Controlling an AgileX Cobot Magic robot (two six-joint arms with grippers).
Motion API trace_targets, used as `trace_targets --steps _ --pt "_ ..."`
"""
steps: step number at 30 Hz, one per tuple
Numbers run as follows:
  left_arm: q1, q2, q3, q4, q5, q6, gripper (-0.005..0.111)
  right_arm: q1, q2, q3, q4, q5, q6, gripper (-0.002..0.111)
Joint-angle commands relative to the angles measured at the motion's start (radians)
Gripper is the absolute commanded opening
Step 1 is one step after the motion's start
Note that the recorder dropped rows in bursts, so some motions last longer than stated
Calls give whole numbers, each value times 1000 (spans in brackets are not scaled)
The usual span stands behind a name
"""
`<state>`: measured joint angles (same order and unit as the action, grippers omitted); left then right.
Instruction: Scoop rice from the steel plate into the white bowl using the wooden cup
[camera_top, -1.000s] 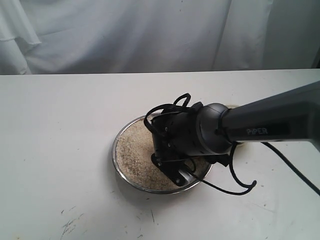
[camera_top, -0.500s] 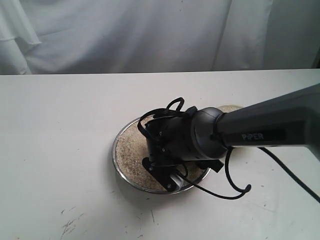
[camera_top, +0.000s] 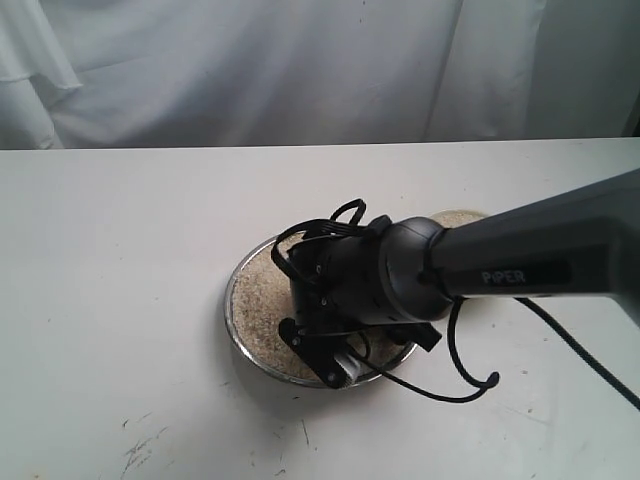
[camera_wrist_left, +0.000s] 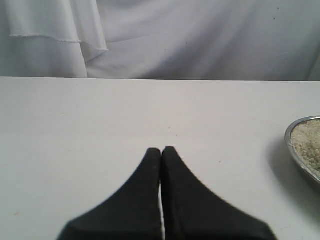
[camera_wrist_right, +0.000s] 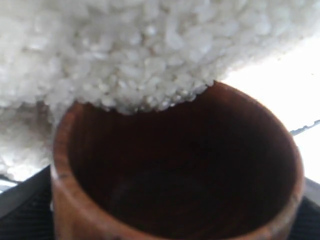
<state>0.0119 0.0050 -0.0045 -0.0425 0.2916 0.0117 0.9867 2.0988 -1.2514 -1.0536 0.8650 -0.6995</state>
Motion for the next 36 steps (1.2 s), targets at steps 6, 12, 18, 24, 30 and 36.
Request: trace_targets --steps 6,12,18,24,30,36 --pt "-2 -5 5 -1 -6 -3 0 2 -6 -3 3 -53 49 0" --pt "-2 -5 5 -1 -6 -3 0 2 -6 -3 55 -96 54 0" --pt "-2 -5 5 -1 -6 -3 0 2 -6 -3 64 -107 60 0" --pt "-2 -5 5 -1 -6 -3 0 2 -6 -3 64 -143 89 0" --pt "-2 -5 5 -1 -6 -3 0 2 -6 -4 64 -154 106 0" --pt "-2 -5 5 -1 -6 -3 0 -3 -6 -4 73 -187 151 0"
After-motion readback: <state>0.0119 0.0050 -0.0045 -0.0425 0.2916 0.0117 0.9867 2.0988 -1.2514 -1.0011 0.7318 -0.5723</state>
